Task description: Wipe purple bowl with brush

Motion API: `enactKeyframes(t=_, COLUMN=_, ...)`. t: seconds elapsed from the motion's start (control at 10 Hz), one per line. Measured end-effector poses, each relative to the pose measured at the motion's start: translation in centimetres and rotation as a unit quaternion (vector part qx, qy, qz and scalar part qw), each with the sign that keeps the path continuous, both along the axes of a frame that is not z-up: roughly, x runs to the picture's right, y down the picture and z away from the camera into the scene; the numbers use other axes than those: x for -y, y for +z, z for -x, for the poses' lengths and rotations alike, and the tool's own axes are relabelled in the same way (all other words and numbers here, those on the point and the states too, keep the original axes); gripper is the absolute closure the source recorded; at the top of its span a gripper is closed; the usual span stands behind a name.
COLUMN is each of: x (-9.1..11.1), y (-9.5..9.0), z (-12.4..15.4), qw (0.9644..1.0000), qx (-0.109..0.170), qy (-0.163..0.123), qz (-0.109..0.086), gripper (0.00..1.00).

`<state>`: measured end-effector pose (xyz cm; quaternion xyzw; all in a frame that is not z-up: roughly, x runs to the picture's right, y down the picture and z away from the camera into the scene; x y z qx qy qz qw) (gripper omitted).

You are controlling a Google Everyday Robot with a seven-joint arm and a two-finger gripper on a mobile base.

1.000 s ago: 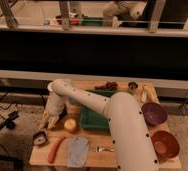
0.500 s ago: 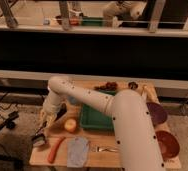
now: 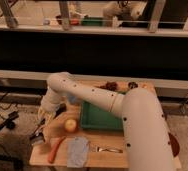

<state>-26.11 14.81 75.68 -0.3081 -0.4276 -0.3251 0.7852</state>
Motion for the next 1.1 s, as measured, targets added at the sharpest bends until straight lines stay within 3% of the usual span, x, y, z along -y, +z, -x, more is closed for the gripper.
enactKeyframes(t=0.2, x=1.4, y=-2.0, z=-1.8, qw=0.9995, qx=-0.008, qy=0.003, qz=-0.031, gripper=1.0)
enactKeyframes(t=0.5, x=3.0, y=-3.0, z=-6.8, qw=0.9979, qx=-0.029, qy=0.024, qz=-0.053, gripper=1.0)
enactKeyframes(t=0.9, x=5.5, y=-2.8, z=-15.5, qw=0.9939, qx=-0.067, qy=0.065, qz=-0.058, gripper=1.0)
enactKeyframes(t=1.1, x=5.7, y=-2.7, z=-16.3, qw=0.9935, qx=-0.07, qy=0.07, qz=-0.057, gripper=1.0)
